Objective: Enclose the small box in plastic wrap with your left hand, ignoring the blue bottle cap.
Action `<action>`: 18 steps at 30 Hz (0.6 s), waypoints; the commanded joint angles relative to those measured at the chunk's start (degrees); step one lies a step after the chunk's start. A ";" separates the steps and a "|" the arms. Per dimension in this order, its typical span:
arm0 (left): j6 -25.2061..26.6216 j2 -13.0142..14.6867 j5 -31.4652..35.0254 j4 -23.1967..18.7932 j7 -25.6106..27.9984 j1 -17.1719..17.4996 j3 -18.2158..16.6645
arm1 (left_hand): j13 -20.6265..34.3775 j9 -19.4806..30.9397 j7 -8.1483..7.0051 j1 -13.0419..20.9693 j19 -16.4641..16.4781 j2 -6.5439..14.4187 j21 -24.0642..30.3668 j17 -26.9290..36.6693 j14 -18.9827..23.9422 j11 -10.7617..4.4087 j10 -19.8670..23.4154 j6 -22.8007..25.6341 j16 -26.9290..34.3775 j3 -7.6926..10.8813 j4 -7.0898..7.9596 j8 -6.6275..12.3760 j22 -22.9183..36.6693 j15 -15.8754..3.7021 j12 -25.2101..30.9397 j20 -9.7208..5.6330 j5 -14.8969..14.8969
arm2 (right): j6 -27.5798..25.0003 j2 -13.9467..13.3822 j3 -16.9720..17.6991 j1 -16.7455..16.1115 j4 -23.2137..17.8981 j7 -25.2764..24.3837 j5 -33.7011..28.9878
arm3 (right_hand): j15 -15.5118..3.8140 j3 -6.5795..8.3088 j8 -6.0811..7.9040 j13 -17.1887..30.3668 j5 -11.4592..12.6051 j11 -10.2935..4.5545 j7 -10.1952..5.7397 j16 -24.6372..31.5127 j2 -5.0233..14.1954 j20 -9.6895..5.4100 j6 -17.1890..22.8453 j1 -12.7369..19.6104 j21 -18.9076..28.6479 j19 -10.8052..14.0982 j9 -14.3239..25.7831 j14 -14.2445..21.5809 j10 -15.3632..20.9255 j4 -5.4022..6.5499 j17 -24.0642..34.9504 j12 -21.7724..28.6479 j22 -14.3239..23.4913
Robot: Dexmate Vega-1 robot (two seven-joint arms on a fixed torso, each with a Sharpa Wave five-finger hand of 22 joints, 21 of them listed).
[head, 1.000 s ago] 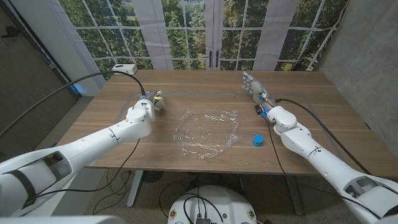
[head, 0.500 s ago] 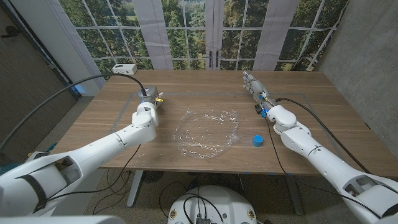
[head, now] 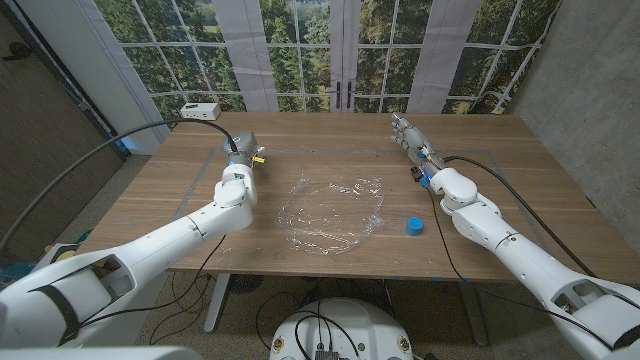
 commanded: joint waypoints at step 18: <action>-21.51 4.40 3.97 -8.82 6.85 5.96 -6.32 | 10.70 0.15 0.95 4.33 -3.62 6.10 1.00 8.27 9.98 -12.00 11.32 3.63 -1.47 1.76 1.74 0.65 -0.97 -15.33 9.93 0.45 0.19 | -0.25 -1.65 0.79 -1.57 -3.24 -0.86 -0.32 | 0.24 -0.10 0.21 0.23 -0.18 0.11 -0.15 0.25 0.06 0.17 0.16 -0.11 -0.18 -0.30 0.12 0.18 0.08 -0.36 0.34 -0.03 0.06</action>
